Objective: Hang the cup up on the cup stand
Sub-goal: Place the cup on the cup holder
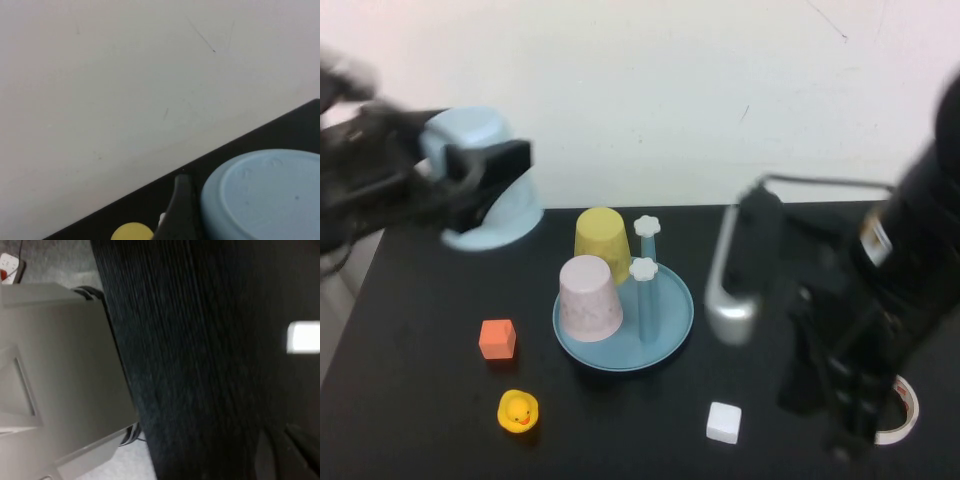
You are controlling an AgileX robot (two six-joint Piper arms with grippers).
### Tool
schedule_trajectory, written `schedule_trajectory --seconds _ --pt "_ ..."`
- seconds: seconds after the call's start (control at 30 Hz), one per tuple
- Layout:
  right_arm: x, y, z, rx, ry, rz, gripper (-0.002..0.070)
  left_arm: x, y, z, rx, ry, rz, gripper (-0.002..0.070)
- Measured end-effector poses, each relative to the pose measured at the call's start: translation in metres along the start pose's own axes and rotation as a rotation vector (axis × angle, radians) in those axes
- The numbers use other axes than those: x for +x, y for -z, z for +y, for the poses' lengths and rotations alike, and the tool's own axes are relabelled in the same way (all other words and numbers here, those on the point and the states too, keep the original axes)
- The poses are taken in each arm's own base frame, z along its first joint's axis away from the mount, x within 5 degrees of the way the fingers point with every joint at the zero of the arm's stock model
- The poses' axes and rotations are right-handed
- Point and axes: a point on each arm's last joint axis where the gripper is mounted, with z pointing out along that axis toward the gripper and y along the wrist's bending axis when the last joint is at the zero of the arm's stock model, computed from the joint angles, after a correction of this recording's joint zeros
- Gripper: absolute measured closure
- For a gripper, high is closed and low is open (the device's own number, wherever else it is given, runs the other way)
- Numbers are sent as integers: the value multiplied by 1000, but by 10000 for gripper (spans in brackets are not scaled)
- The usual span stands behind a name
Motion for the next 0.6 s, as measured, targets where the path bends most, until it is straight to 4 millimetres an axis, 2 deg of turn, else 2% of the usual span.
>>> schedule_trajectory --seconds 0.13,0.17,0.23,0.4,0.6 --pt "23 -7 11 20 -72 -18 668 4 -46 24 86 1 38 113" --pt "34 -10 17 34 -112 -36 669 9 -70 30 124 -29 55 113" --pt "47 -14 23 42 -160 -47 670 17 -96 35 159 -75 74 113" --pt "72 -14 38 60 -265 -80 671 42 -156 35 253 -144 108 113" --pt "95 -13 52 73 -351 -118 671 72 -211 36 314 -151 132 113"
